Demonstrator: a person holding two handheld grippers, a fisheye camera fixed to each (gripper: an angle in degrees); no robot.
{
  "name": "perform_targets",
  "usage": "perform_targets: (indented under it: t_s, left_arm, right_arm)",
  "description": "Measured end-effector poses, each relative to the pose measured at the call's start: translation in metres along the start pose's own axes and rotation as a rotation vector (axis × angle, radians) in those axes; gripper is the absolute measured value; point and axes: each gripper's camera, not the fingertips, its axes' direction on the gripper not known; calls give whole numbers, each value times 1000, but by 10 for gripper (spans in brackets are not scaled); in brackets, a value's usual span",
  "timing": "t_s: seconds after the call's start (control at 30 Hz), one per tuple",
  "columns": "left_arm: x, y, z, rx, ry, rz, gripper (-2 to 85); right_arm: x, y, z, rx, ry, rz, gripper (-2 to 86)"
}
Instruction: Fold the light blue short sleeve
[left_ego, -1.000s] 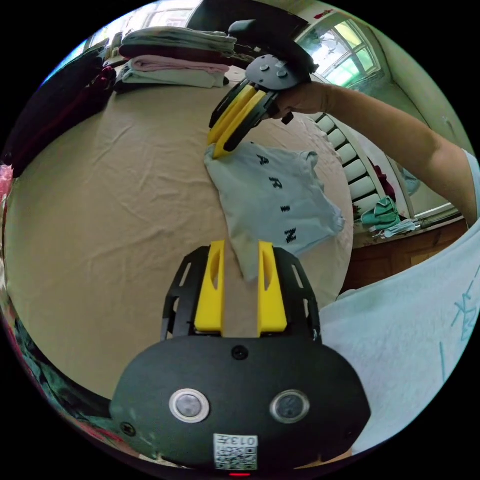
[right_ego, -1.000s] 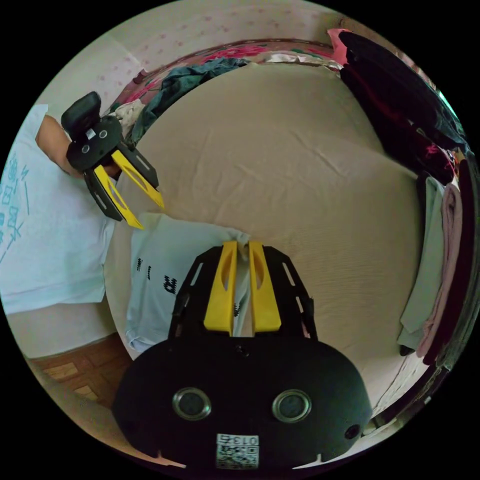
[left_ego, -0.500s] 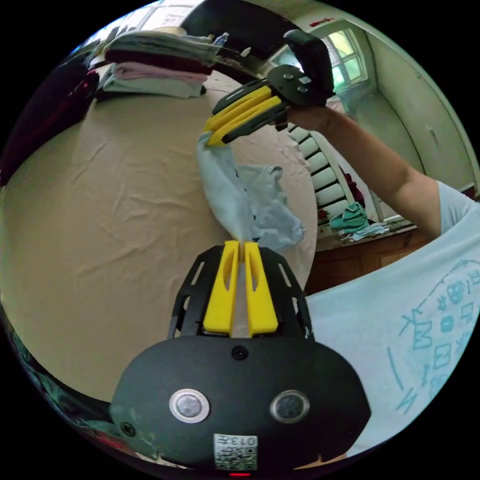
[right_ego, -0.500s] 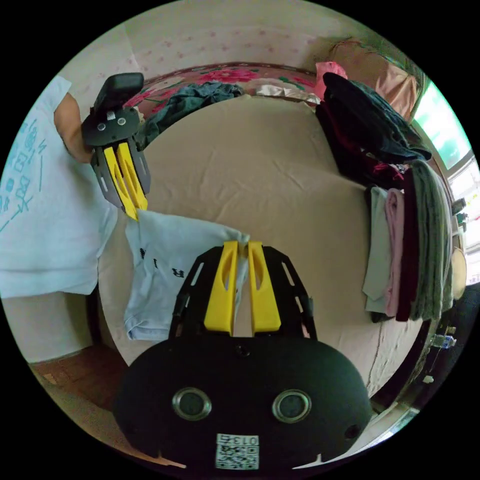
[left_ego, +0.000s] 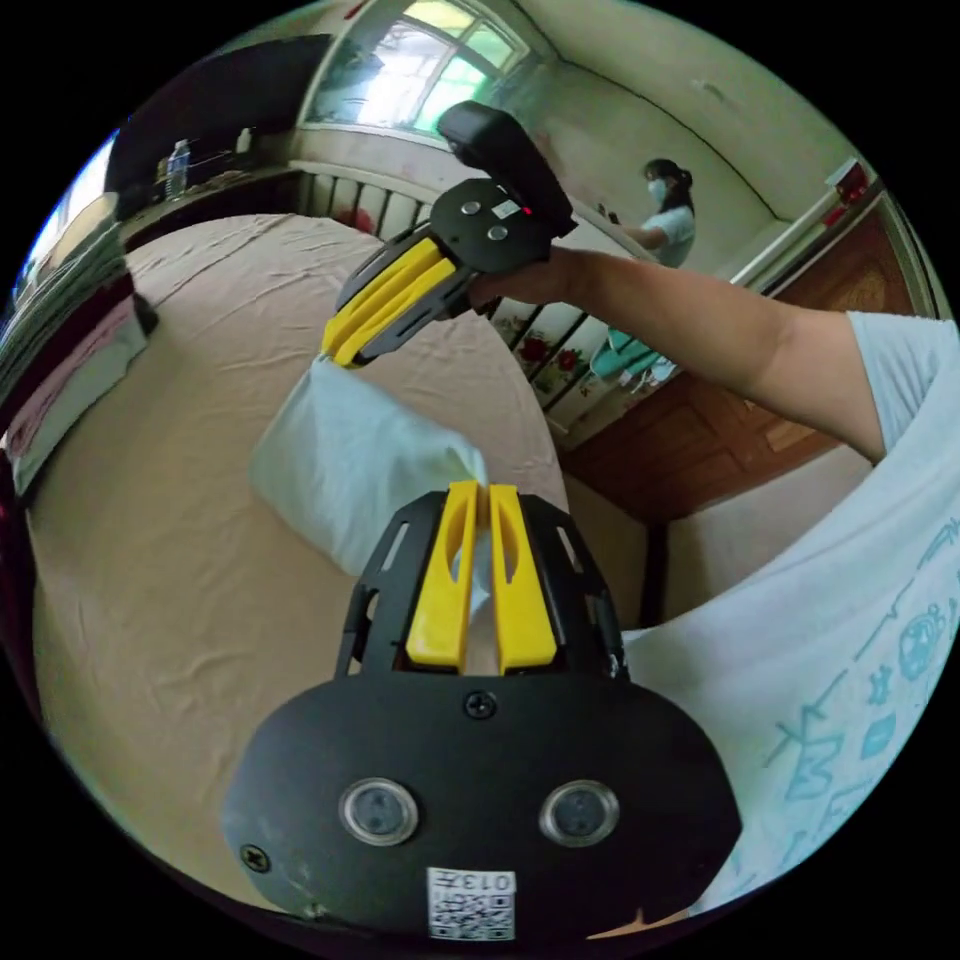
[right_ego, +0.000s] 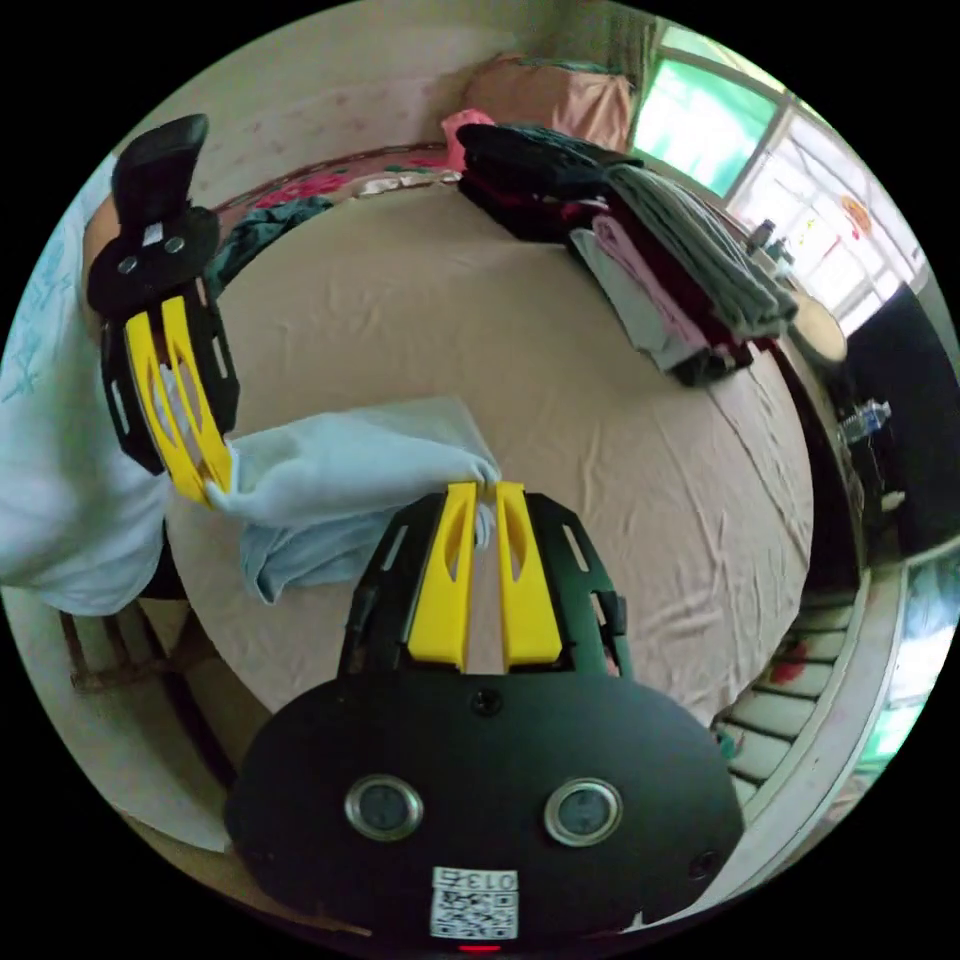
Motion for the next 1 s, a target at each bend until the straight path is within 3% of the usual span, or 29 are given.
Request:
perform_targets:
  t_s: [0.2, 0.27, 0.33, 0.4, 0.57, 0.7, 0.83, 1.0]
  left_arm:
    - [5, -41, 68, -137, 6, 86, 32]
    - [2, -48, 79, -166, 30, 72, 36]
    - [-4, -55, 85, -158, 39, 61, 37]
    - [-9, -60, 87, -152, 54, 55, 35]
    - [-19, -78, 81, -155, 77, 63, 40]
    - [-26, -82, 50, -66, 80, 51, 55]
    - [-55, -65, 5, 88, -47, -74, 102]
    - [-106, -55, 7, 31, 72, -284, 138]
  right_arm:
    - [13, 79, 19, -111, 2, 295, 7]
    - [23, 107, 1, -28, -4, 510, 3]
    - [20, 115, -18, 99, -10, 580, 2]
    - [11, 109, -26, 147, -27, 561, 1]
    - [-8, 102, 20, -61, 17, 477, 2]
    - [7, 123, 11, 22, -28, 554, 8]
    - [21, 161, -28, 200, 12, 681, 56]
    - [53, 186, -24, 220, -171, 747, 117]
